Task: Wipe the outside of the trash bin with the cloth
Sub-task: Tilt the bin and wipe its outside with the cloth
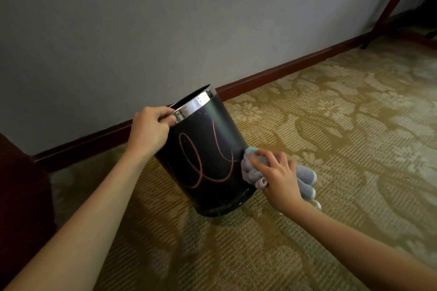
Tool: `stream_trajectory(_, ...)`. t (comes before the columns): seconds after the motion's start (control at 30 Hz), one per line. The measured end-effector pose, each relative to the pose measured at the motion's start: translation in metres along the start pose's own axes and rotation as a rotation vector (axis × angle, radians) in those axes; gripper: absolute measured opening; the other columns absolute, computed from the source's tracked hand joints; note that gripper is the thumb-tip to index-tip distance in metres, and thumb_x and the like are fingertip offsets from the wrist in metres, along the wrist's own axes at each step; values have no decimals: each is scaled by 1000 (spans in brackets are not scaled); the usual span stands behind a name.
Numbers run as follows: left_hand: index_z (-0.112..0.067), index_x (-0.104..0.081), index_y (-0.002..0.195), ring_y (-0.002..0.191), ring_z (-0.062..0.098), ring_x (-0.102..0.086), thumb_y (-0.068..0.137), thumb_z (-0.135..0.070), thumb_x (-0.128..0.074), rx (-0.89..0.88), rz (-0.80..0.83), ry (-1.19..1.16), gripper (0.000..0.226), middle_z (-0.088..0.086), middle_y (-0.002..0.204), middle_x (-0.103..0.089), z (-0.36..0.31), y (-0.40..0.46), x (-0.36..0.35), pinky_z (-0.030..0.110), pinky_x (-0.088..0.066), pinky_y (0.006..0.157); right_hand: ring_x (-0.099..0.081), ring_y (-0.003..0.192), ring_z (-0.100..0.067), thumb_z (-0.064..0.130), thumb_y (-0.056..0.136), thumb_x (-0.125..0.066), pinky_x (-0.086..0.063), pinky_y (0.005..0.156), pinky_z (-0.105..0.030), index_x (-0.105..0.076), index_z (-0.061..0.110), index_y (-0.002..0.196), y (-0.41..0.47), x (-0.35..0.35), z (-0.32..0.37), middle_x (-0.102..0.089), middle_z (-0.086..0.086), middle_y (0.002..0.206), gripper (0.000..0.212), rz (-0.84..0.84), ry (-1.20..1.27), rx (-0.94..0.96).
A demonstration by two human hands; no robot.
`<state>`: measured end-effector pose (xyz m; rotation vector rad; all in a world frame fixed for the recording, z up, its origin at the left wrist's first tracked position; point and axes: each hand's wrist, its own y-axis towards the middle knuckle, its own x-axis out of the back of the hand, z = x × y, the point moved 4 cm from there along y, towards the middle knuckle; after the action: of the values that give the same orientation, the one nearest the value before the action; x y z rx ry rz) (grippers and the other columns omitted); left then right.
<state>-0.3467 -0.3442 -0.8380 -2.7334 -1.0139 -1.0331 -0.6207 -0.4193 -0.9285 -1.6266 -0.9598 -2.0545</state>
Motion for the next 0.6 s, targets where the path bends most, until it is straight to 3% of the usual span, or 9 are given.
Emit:
stream_trajectory(0.1, -26, -72, 87, 77, 0, -61, 90, -14, -59, -17, 24, 9, 18, -18, 77, -66, -5, -4, -3, 13, -38, 62, -52, 108, -35, 0, 63, -75, -41, 78, -47, -58, 29, 127, -12, -8, -9, -57, -4, 127, 73, 19, 22, -20)
stream_trajectory(0.17, -21, -73, 95, 81, 6, -62, 90, -13, -60, -45, 23, 34, 17, -14, 80, -67, -11, -6, -7, 15, -39, 66, -46, 113, -31, 3, 73, -69, -37, 83, -45, -56, 33, 130, -10, -8, -13, -53, 0, 131, 66, 47, 34, -56)
stream_trajectory(0.27, -20, -72, 101, 93, 18, -63, 91, -16, -59, -46, 52, 76, 18, -3, 91, -70, -17, -7, -13, 30, -49, 80, -36, 114, -23, 9, 87, -53, -29, 88, -38, -50, 37, 134, 1, -4, -18, -45, 6, 137, 55, 60, 66, -99)
stream_trajectory(0.33, -24, -71, 100, 99, 23, -62, 91, -19, -58, -33, 98, 107, 17, -2, 93, -70, -19, -9, -15, 43, -50, 88, -35, 111, -22, 9, 87, -47, -27, 86, -36, -50, 37, 134, 12, 6, -13, -43, 6, 137, 54, 26, 141, -119)
stream_trajectory(0.4, -28, -71, 97, 101, 23, -60, 91, -20, -59, -43, 134, 132, 16, -3, 92, -70, -23, -13, -18, 47, -48, 90, -35, 110, -23, 5, 84, -47, -27, 85, -36, -51, 36, 133, 30, 23, -2, -44, 5, 136, 58, -46, 208, -116)
stream_trajectory(0.47, -28, -71, 95, 95, 19, -62, 90, -19, -59, -71, 146, 134, 16, -6, 86, -69, -29, -18, -22, 43, -49, 88, -37, 108, -24, 0, 81, -48, -30, 86, -39, -54, 35, 131, 50, 41, 10, -45, 4, 134, 61, -137, 242, -92)
stream_trajectory(0.6, -29, -72, 94, 77, 7, -60, 90, -17, -59, -113, 142, 146, 17, -12, 74, -65, -38, -25, -28, 28, -44, 66, -40, 108, -27, -5, 76, -53, -26, 83, -36, -59, 29, 127, 79, 65, 24, -50, 2, 131, 61, -282, 265, -62)
